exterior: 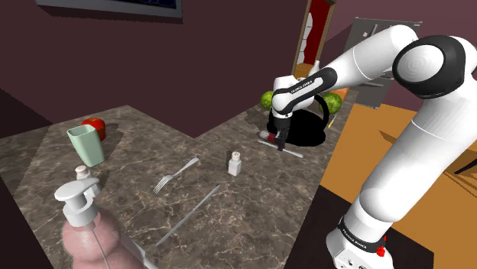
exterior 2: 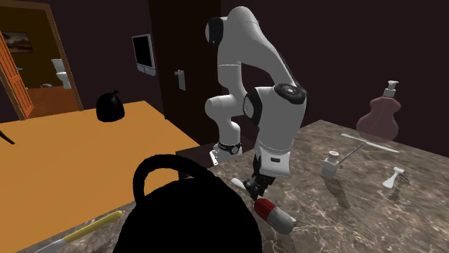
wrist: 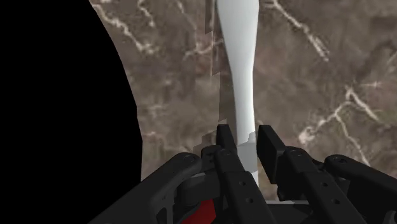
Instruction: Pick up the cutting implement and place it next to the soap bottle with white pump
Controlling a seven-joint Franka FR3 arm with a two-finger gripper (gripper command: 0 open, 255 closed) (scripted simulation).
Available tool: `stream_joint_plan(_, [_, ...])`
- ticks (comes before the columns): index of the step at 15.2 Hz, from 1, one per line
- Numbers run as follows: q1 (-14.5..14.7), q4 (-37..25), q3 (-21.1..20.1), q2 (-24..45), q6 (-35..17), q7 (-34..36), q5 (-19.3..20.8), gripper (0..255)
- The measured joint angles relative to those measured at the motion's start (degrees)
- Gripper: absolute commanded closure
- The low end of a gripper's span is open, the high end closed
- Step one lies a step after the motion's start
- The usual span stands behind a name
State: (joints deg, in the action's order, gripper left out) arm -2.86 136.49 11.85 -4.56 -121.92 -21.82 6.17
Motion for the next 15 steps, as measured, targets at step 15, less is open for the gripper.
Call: stream_joint_plan(15, [0.29, -2.33, -0.44, -2.62, 5.75, 0.05, -0.18, 255])
